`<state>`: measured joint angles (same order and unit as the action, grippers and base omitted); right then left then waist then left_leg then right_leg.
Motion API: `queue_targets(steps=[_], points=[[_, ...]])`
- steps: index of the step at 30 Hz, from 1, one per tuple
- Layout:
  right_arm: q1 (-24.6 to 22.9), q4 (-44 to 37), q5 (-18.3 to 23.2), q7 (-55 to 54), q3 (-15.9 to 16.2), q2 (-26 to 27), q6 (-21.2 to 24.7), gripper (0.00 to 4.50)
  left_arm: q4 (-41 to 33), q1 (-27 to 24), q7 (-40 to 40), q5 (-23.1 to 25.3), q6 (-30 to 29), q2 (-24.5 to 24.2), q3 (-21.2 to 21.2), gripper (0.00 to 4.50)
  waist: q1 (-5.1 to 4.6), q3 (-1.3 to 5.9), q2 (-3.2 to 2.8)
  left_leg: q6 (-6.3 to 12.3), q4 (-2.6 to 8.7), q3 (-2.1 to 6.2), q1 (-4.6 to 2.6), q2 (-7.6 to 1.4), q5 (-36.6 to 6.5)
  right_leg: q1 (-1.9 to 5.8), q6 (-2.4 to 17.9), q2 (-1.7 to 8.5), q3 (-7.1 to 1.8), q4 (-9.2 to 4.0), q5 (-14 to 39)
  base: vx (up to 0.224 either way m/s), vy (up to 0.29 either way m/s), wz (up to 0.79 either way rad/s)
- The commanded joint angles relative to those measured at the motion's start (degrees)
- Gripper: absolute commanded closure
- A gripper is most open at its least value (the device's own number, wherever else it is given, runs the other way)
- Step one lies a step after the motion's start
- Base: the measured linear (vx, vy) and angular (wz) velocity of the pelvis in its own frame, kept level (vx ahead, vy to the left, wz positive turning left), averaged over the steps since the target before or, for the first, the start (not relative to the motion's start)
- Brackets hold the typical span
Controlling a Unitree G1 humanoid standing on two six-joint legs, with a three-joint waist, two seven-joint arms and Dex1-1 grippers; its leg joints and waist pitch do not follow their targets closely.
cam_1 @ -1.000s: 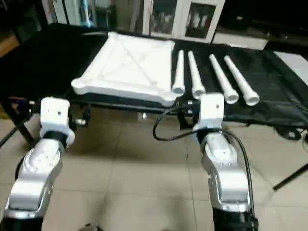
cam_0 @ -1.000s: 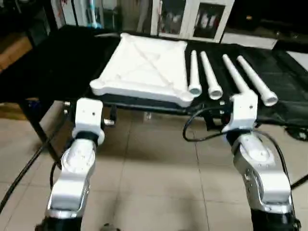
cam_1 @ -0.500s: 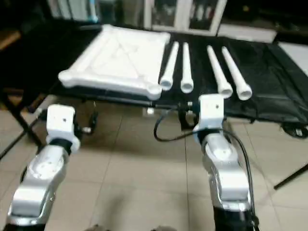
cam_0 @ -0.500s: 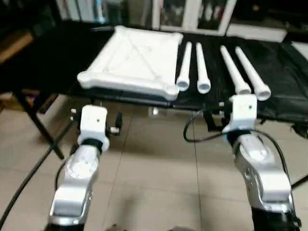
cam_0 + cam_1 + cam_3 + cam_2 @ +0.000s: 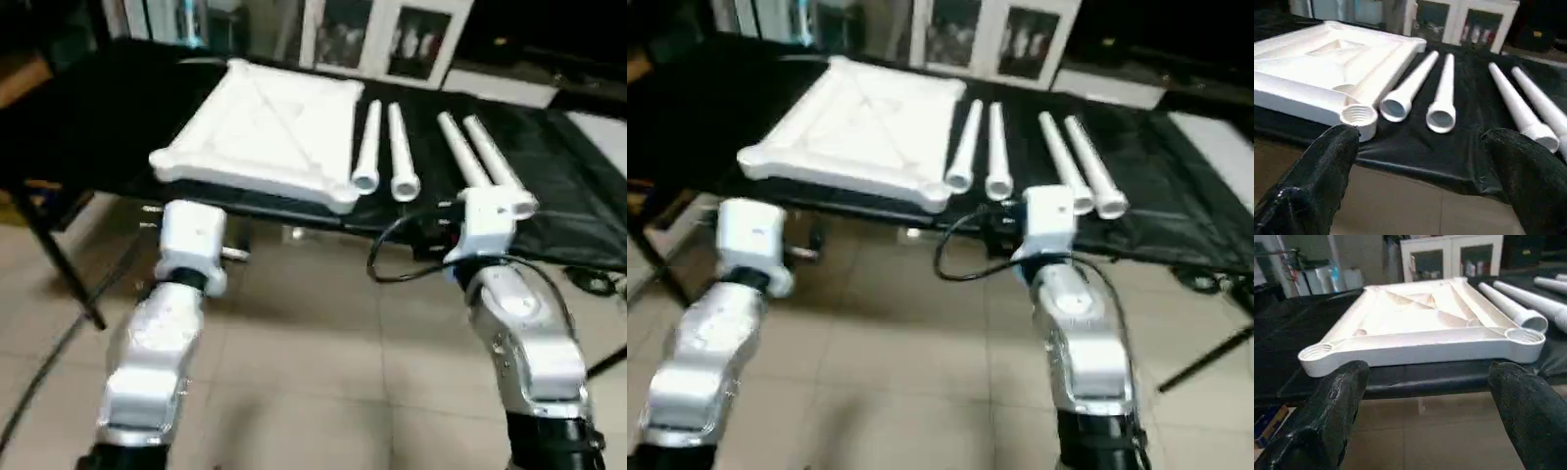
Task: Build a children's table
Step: Move to table
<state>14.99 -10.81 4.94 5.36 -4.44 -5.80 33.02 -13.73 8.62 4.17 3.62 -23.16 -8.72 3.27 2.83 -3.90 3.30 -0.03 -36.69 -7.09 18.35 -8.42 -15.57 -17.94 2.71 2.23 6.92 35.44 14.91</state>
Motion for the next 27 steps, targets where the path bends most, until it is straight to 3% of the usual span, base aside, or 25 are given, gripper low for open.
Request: queue_targets(steps=[1,2,3,4,5,6,7,8,9,10,11,12,13,14,15,16,17,19,21,22,23,24,25,26,27], points=[[0.1,-0.1,0.2,0.9,1.3,-0.4,-0.7,0.0,0.0,0.8,0.0,0.2,-0.3,-0.7,-1.0,0.11,0.95,3.48,-1.5,2.4,5.54,0.96,2.04,-3.62,2.5,3.79,5.9,5.65,-4.25,-6.53,21.7,0.147,0.065,0.01],[0.0,-0.1,-0.2,1.0,1.7,-0.8,-0.9,0.0,0.2,0.9,0.0,0.1,-0.1,-0.7,-1.1,0.11,-0.08,3.77,-2.34,2.93,6.67,2.08,-0.21,-5.03,3.0,2.14,5.4,3.6,-2.85,-4.6,15.0,0.147,0.065,0.01],[0.0,0.0,-0.4,1.1,2.0,-1.0,-1.1,0.0,0.4,1.0,0.0,0.1,0.0,-0.7,-1.2,0.11,-2.96,4.41,-3.23,7.62,7.79,7.16,-7.31,-9.34,4.1,-4.16,3.5,2.18,-1.63,1.51,7.5,0.191,0.08,0.07],[0.1,0.0,-0.5,0.9,1.7,-1.1,-1.9,0.0,0.7,1.1,-0.1,0.5,0.5,-1.0,-1.1,0.11,-2.95,5.09,-3.52,13.65,6.76,8.57,-10.09,-10.56,6.4,-7.42,-0.8,2.8,-2.33,4.39,5.7,0.184,0.036,0.07],[0.1,0.0,-0.3,0.8,1.4,-1.1,-2.2,0.0,0.8,1.2,-0.1,0.7,0.5,-1.1,-1.0,0.11,-3.41,5.03,-2.64,20.24,5.99,8.11,-9.52,-9.89,15.1,-9.59,-4.1,3.74,-3.24,5.63,2.5,0.184,0.036,0.07],[0.2,-0.2,-0.3,0.3,0.7,-1.1,-2.8,0.0,0.8,1.3,0.2,1.1,0.8,-1.5,-0.5,0.11,-3.41,5.13,-2.49,22.77,5.54,7.3,-9.36,-8.86,19.2,-10.43,-4.9,3.96,-3.62,5.3,0.7,0.138,0.003,0.0],[0.4,-0.2,-0.3,0.0,0.1,-1.2,-3.2,0.0,0.9,1.4,0.5,1.5,1.0,-1.7,-0.1,0.11,-3.6,5.29,-1.15,23.0,4.47,4.04,-7.25,-4.46,20.9,-9.07,-2.8,4.1,-4.43,2.0,-5.6,0.07,-0.011,0.03],[0.5,-0.2,-0.2,-0.1,-0.5,-1.3,-3.2,0.0,1.1,1.6,0.7,1.6,1.2,-1.7,0.3,0.11,-2.8,4.96,1.27,17.81,3.33,-0.46,-3.04,1.31,10.3,-3.92,0.5,4.97,-6.78,-2.28,-9.1,0.07,-0.011,0.03],[0.5,-0.1,-0.1,0.0,-0.7,-1.4,-3.1,0.0,1.2,1.7,0.7,1.6,1.2,-1.6,0.4,0.11,-1.65,4.87,1.92,15.83,0.42,-1.28,0.34,3.83,4.2,0.36,6.5,8.42,-11.03,-4.16,-6.1,0.073,-0.036,0.15],[0.4,-0.1,-0.3,0.0,-0.9,-1.5,-2.9,0.0,1.5,1.8,0.6,1.4,1.3,-1.3,0.3,0.11,0.01,5.25,0.97,9.56,-3.74,1.14,4.05,1.39,-0.6,4.9,17.1,13.59,-14.86,-5.72,-4.5,0.12,-0.014,0.14],[0.2,0.0,-0.4,-0.1,-1.0,-1.6,-2.8,0.0,1.7,1.8,0.5,1.3,1.4,-1.2,0.3,0.11,0.38,5.17,0.8,3.6,-5.05,1.95,5.77,0.37,0.2,5.77,24.1,12.88,-14.41,-5.07,-9.2,0.12,-0.014,0.14],[-0.1,-0.2,-0.4,-0.1,-1.1,-1.7,-2.7,0.0,2.0,1.8,0.4,1.1,1.3,-1.0,0.1,0.11,0.23,4.84,-0.59,1.42,-5.26,2.47,6.74,-0.04,0.8,6.1,25.8,12.32,-13.62,-4.45,-11.6,0.112,0.013,0.0],[-0.9,-0.8,-0.6,-0.2,-1.0,-1.8,-2.7,0.0,2.6,1.8,0.8,0.8,1.6,-1.1,0.0,0.11,0.05,4.21,-1.44,-0.56,-2.85,2.72,5.76,-1.52,2.2,4.52,26.4,10.88,-11.06,-5.31,-9.7,0.09,0.033,-0.05],[-1.7,-1.5,-0.8,-0.7,-0.8,-1.8,-2.4,0.0,3.6,2.1,1.4,0.5,2.0,-1.3,-0.2,0.11,-0.71,4.04,-4.29,-0.33,2.8,2.06,4.13,-2.35,5.2,3.37,20.6,5.95,-6.62,-4.44,-1.5,0.09,0.033,-0.05],[-2.1,-1.9,-0.9,-0.9,-0.8,-1.8,-2.2,0.0,4.0,2.3,1.6,0.3,2.2,-1.4,-0.3,0.11,-1.05,3.72,-5.42,0.37,5.17,1.62,1.42,-2.79,1.8,1.45,15.9,3.32,-4.76,-4.55,3.1,0.093,0.093,-0.03],[-2.2,-2.0,-0.9,-1.0,-0.7,-1.8,-2.1,0.0,4.1,2.4,1.7,0.3,2.2,-1.4,-0.3,0.11,-3.82,3.98,-6.85,3.5,7.1,6.06,-2.89,-6.72,-4.6,-2.77,8.8,0.01,-3.14,1.43,7.2,0.102,0.089,0.03],[-2.7,-2.5,-0.8,-0.9,-0.6,-1.9,-2.0,0.0,4.6,2.9,1.7,0.2,2.2,-1.2,-0.5,0.11,-4.47,4.59,-6.63,6.64,6.91,7.23,-5.37,-7.71,-4.9,-4.47,6.9,1.11,-3.23,2.29,6.1,0.102,0.089,0.03],[-3.1,-2.9,-0.7,-0.8,-0.7,-1.9,-2.1,0.0,4.9,3.2,1.7,0.4,2.4,-1.1,-0.2,0.11,-4.75,4.04,-5.19,17.07,7.21,7.47,-5.35,-8.04,-4.3,-5.66,0.3,3.25,-3.86,3.2,1.3,0.079,0.034,0.11],[-3.4,-2.9,-0.6,-1.0,-1.2,-1.8,-1.6,0.0,4.5,3.3,1.9,0.5,2.4,-1.0,0.5,0.11,-3.81,3.52,-2.87,15.73,4.16,2.12,-0.43,-1.9,-6.0,-0.99,6.1,6.41,-7.13,-3.22,-2.8,0.073,0.003,0.13],[-3.4,-2.9,-0.6,-1.0,-1.2,-1.8,-1.6,0.0,4.5,3.3,1.9,0.5,2.4,-1.0,0.5,0.11,-2.41,4.54,-2.01,7.93,0.82,-1.65,0.55,1.52,-5.4,3.42,14.7,5.83,-12.35,-4.7,1.8,0.082,-0.026,-0.11],[-3.6,-2.9,-0.8,-1.1,-1.4,-1.6,-1.4,0.0,3.7,3.1,1.8,0.6,2.1,-0.8,0.8,0.11,0.01,4.27,-2.73,1.7,-1.97,-0.75,2.33,0.68,-4.3,5.45,18.9,7.4,-16.94,-6.55,8.1,0.082,-0.026,-0.11],[-3.7,-3.0,-0.8,-1.1,-1.4,-1.5,-1.3,0.0,3.5,3.1,1.8,0.5,2.1,-0.8,0.9,0.11,0.46,3.94,-2.66,-1.0,-2.41,-0.24,3.02,0.42,-4.4,5.89,19.5,6.54,-18.08,-6.57,8.5,0.081,-0.008,-0.38],[-3.7,-3.0,-0.8,-1.1,-1.4,-1.5,-1.3,0.0,3.4,3.0,1.7,0.5,2.1,-0.8,0.9,0.11,0.57,3.41,-3.81,-6.27,0.07,0.55,3.6,-0.24,-1.6,5.43,16.1,2.29,-17.43,-5.33,4.8,0.071,0.021,-0.49],[-3.7,-3.0,-1.0,-1.0,-1.2,-1.5,-1.4,0.0,3.2,2.8,1.7,0.3,2.0,-0.8,0.8,0.11,0.22,3.63,-5.0,-9.2,2.93,0.17,1.32,-1.15,-0.7,3.26,11.7,-0.71,-15.35,-4.27,3.4,0.071,0.021,-0.49],[-3.7,-3.2,-0.9,-0.9,-0.7,-1.6,-1.4,0.0,3.2,2.3,1.8,0.2,2.0,-0.7,0.4,0.11,-2.55,4.33,-6.26,-9.95,6.84,2.73,-6.66,-6.41,0.4,-3.69,4.1,-2.48,-10.08,1.64,2.9,0.077,0.027,-0.57]])
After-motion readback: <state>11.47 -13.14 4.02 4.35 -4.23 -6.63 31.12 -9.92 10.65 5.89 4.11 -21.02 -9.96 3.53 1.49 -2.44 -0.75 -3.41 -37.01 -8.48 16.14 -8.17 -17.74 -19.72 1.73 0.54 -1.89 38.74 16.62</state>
